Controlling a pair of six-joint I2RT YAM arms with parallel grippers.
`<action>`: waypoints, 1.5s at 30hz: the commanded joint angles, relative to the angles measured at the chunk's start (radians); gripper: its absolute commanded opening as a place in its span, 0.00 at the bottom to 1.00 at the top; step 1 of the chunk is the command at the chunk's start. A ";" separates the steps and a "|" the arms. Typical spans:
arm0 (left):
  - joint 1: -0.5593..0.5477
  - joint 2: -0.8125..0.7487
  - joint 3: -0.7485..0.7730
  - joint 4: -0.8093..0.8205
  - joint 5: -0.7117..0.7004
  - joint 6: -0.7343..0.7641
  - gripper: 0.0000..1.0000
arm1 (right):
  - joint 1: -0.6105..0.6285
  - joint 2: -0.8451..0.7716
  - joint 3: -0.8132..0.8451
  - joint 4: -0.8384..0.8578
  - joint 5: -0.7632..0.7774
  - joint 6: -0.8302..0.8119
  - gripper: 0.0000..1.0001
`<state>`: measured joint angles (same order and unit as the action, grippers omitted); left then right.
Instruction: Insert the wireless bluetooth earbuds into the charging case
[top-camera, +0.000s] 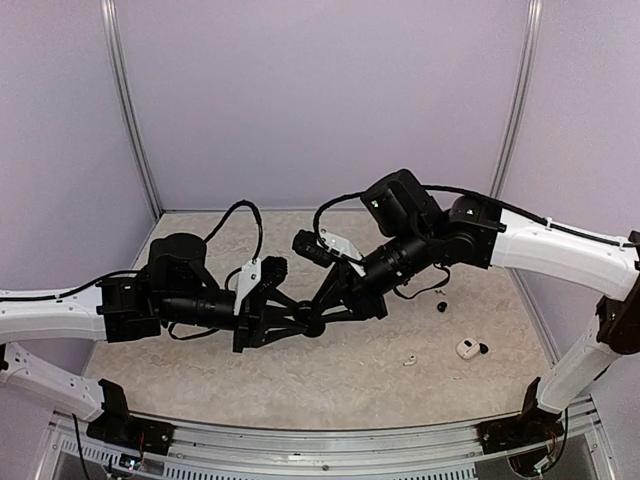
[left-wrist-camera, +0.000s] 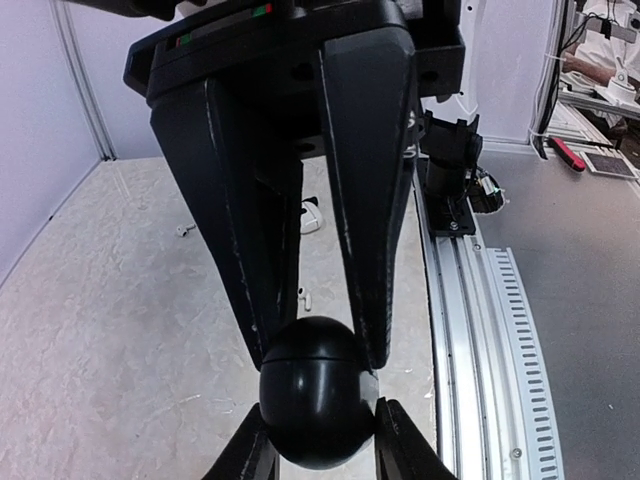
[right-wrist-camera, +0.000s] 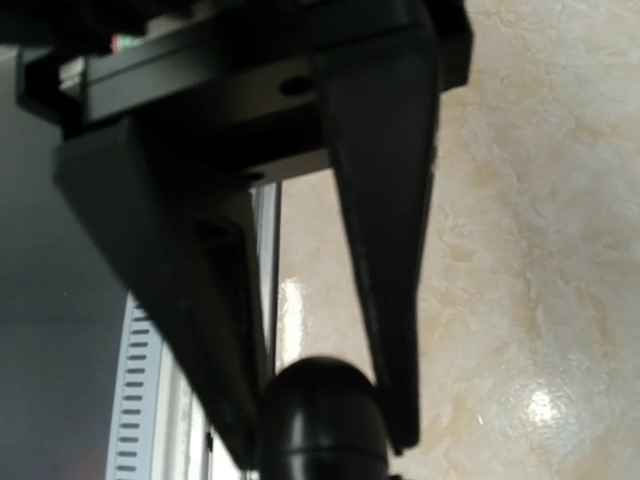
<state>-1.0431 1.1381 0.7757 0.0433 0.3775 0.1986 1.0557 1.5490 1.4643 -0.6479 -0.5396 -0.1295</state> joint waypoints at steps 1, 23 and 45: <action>-0.005 -0.016 0.000 0.077 -0.009 -0.027 0.29 | 0.014 0.011 0.037 -0.019 -0.013 -0.003 0.11; -0.005 -0.127 -0.244 0.763 -0.098 -0.283 0.14 | -0.016 -0.240 -0.261 0.483 -0.017 0.108 0.56; -0.104 -0.058 -0.264 0.897 -0.178 -0.241 0.14 | -0.014 -0.174 -0.214 0.536 -0.098 0.125 0.38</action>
<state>-1.1294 1.0588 0.5182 0.8764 0.2169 -0.0452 1.0439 1.3636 1.2163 -0.1146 -0.6209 -0.0090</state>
